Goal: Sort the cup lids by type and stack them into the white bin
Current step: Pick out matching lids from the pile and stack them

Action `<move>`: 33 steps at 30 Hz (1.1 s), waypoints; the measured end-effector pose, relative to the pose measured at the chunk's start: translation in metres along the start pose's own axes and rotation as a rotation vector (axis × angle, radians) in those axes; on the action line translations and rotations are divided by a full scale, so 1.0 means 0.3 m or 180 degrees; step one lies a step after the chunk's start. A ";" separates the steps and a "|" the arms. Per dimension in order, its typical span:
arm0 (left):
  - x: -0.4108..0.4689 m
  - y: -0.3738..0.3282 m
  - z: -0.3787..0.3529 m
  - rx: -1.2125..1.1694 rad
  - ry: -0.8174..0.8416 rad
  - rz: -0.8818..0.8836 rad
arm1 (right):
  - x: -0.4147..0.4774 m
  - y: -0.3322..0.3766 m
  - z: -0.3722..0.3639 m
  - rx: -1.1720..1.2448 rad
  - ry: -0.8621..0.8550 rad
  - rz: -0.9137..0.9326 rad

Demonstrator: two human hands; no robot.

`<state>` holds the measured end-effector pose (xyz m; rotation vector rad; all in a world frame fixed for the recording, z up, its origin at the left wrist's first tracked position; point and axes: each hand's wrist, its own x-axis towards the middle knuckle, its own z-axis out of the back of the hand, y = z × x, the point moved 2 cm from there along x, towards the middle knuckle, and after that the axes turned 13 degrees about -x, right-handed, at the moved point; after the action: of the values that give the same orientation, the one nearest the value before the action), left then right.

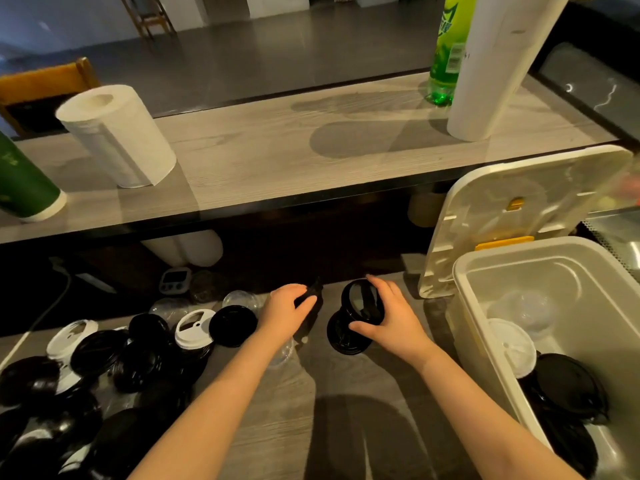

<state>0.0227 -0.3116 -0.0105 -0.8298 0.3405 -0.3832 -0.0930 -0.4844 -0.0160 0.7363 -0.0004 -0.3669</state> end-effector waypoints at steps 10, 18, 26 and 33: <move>-0.194 -0.138 0.106 -0.3760 -0.0413 0.0971 | -0.051 0.184 0.093 0.0571 -0.0135 0.0730; -0.290 -0.146 0.097 -0.4453 -0.0281 0.0881 | -0.104 0.295 0.050 0.0264 -0.0021 0.1332; -0.353 -0.110 0.111 -0.4628 -0.0239 0.0846 | -0.140 0.307 0.061 0.0201 -0.0103 0.1428; -0.363 -0.061 0.135 -0.4921 -0.0575 0.1203 | -0.175 0.170 0.150 0.0044 -0.0448 0.0747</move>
<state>-0.0589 -0.2472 0.0445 -2.2358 0.6054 0.4262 -0.1311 -0.4620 0.0574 0.7142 -0.2207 -0.1939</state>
